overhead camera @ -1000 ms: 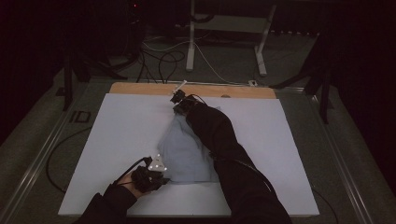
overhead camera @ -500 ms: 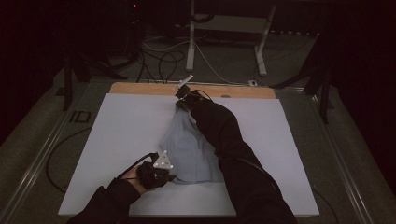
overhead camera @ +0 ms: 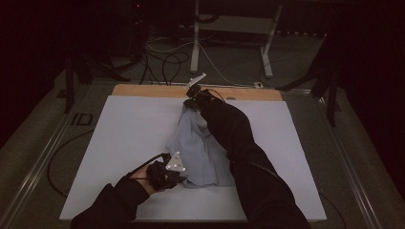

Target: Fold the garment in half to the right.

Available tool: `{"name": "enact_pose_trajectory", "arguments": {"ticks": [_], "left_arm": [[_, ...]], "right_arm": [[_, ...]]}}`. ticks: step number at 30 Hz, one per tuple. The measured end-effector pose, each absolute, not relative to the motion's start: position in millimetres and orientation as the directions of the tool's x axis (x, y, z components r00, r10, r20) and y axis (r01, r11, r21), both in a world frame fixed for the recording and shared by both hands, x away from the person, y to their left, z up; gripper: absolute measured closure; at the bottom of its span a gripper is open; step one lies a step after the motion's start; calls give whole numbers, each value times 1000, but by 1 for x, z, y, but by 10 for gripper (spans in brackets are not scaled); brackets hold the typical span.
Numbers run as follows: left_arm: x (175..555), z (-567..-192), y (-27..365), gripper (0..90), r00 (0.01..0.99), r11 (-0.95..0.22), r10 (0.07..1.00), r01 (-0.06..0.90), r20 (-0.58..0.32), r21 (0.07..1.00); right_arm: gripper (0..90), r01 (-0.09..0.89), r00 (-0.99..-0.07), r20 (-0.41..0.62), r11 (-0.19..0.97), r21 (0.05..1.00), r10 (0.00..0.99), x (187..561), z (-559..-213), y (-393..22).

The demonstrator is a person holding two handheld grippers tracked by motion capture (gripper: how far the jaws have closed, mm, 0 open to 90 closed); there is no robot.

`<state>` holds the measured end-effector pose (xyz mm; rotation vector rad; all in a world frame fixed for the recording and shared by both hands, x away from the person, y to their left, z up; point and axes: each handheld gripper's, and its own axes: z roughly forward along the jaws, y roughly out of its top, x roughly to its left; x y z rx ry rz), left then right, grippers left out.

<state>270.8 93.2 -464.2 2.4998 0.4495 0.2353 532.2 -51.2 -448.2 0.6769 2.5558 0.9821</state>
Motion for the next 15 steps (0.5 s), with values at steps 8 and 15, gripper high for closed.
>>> {"name": "enact_pose_trajectory", "arguments": {"ticks": [8,15], "left_arm": [[272,-457,79,878,945,-800,316,218,85,559],[276,-453,63,878,959,-820,268,174,97,545]], "right_arm": [[874,315,-838,-99,623,716,537,531,-439,-69],[874,322,-831,-81,595,737,550,528,-434,-87]]}}
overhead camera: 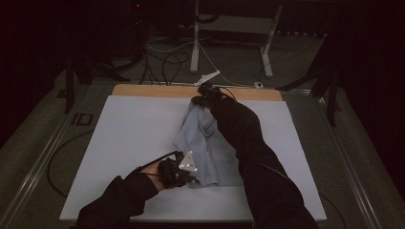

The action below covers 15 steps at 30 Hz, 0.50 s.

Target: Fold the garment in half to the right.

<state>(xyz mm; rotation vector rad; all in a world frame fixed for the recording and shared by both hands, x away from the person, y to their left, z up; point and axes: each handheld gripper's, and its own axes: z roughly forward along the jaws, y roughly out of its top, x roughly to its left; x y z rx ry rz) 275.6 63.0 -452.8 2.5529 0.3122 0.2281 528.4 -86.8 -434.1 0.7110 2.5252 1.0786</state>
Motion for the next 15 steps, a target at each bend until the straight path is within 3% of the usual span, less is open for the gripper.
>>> {"name": "enact_pose_trajectory", "arguments": {"ticks": [15], "left_arm": [[286,-450,22,878,976,-843,187,101,111,529]], "right_arm": [[874,362,-800,-44,541,760,598,531,-433,-129]]}}
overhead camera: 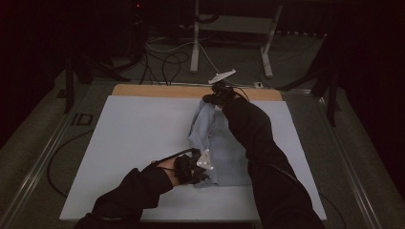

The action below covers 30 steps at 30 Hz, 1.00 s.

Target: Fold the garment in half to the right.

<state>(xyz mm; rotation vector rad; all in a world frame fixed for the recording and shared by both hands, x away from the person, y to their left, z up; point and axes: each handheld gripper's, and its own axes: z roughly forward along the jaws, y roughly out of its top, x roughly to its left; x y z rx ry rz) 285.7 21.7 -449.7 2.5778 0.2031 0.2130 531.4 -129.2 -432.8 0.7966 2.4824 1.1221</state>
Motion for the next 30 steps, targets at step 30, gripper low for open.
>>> {"name": "enact_pose_trajectory", "arguments": {"ticks": [30], "left_arm": [[302,-465,-72,876,992,-857,84,24,94,515]], "right_arm": [[869,409,-767,5,483,774,642,540,-444,-195]]}}
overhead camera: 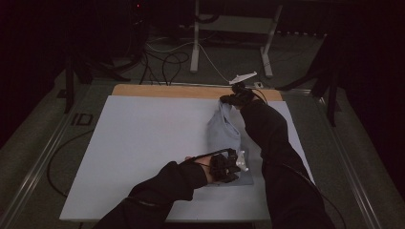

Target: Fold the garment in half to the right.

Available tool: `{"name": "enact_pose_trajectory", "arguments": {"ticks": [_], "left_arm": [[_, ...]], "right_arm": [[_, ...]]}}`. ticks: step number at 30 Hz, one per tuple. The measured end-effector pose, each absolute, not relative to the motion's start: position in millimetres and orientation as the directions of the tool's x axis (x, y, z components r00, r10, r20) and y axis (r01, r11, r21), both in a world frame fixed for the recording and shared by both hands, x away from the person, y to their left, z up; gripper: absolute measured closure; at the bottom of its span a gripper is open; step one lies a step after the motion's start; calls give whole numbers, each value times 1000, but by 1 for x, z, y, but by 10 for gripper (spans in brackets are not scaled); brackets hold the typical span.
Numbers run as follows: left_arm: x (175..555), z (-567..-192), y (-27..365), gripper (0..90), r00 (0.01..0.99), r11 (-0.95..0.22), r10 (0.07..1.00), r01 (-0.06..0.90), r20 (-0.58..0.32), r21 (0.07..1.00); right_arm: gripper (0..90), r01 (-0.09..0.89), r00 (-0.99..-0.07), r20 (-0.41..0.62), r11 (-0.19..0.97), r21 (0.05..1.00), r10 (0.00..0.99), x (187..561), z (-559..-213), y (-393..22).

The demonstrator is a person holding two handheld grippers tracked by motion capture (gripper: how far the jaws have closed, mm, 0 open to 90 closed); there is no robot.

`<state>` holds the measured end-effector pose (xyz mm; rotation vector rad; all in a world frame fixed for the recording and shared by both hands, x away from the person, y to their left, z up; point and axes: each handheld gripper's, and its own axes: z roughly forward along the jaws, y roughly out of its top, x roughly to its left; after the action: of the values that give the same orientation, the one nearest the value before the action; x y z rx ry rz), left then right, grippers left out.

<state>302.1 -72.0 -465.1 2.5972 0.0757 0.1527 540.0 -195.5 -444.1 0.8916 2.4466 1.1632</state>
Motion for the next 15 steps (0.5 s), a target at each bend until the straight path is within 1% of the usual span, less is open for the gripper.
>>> {"name": "enact_pose_trajectory", "arguments": {"ticks": [6,7,8,9,10,11,12,13,14,15], "left_arm": [[308,-470,-86,874,994,-854,85,33,75,520],[309,-471,-89,873,994,-856,83,33,75,516],[310,-473,-90,869,994,-860,83,39,65,508],[312,-474,-92,848,996,-857,83,49,44,513],[312,-475,-93,762,997,-855,79,54,27,516],[311,-477,-95,647,997,-858,80,59,21,511],[310,-477,-96,583,997,-860,74,54,18,507],[309,-478,-97,510,996,-850,89,71,11,522],[310,-477,-97,430,997,-852,70,71,-20,518],[311,-475,-96,352,998,-845,51,62,-35,531]], "right_arm": [[849,409,-758,-1,476,778,652,541,-444,-204],[654,404,-754,-2,466,787,657,541,-445,-207],[543,402,-756,2,461,791,654,541,-445,-208],[457,406,-753,3,461,789,658,541,-445,-209],[375,416,-746,2,463,783,666,541,-445,-210],[282,421,-740,5,458,783,673,541,-445,-212],[224,436,-738,27,445,782,675,540,-445,-214],[161,441,-743,41,443,781,668,540,-444,-216],[132,440,-744,44,439,783,667,539,-444,-218],[139,447,-738,55,426,787,672,539,-443,-220]]}}
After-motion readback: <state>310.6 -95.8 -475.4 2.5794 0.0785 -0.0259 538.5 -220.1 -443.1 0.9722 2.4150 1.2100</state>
